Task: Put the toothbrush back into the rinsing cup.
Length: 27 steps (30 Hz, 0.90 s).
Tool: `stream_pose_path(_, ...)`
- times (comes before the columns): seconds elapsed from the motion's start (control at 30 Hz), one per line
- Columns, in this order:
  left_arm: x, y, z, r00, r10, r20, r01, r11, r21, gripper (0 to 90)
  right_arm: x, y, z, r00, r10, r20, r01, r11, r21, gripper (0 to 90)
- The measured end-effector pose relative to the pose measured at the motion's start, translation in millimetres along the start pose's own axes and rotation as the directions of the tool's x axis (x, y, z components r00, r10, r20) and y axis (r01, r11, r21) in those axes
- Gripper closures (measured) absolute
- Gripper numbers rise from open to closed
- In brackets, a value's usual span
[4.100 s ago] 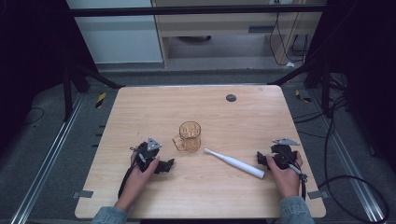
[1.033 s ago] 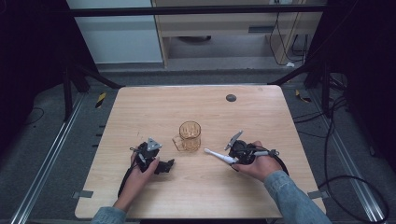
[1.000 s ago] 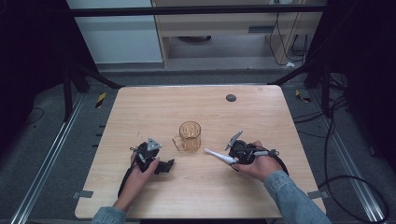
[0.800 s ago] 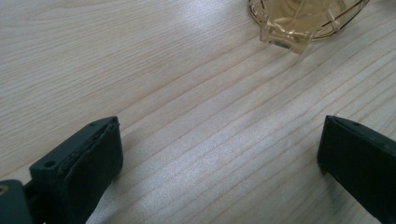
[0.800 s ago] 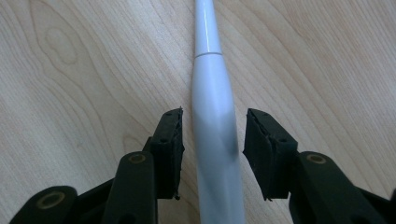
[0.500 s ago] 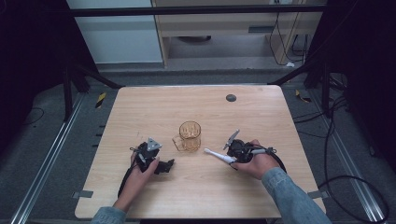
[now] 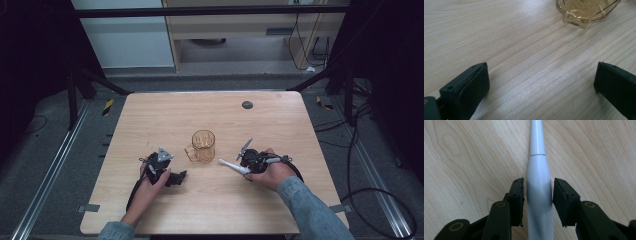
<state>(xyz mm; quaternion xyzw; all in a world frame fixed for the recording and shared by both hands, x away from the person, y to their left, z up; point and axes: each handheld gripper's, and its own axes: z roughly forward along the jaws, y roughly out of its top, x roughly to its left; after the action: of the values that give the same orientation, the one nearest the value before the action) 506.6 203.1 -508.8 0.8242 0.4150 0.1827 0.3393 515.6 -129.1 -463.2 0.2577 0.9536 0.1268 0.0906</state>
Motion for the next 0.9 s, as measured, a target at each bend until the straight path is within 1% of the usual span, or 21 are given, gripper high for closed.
stream_pose_path(0.37,0.0,0.0,0.0,1.0,0.0,-0.001,0.0,1.0,0.0,0.0,-0.5,0.8,2.6,0.9998,-0.009,-0.017,0.009,1.0,0.008,64.1)
stream_pose_path(0.57,0.0,0.0,0.0,1.0,0.0,0.0,0.0,1.0,0.0,0.0,-1.3,1.2,2.6,0.9997,-0.018,-0.019,0.019,1.0,0.019,66.1)
stream_pose_path(0.63,0.0,0.0,0.0,1.0,0.0,0.0,0.0,1.0,0.0,0.0,-1.3,1.7,2.7,0.9993,-0.031,-0.02,0.032,0.999,0.022,66.2)
stream_pose_path(0.9,-0.1,0.1,0.0,1.0,0.003,0.002,-0.003,1.0,0.0,0.0,0.4,2.8,2.3,0.9987,-0.047,-0.018,0.047,0.998,0.034,66.7)
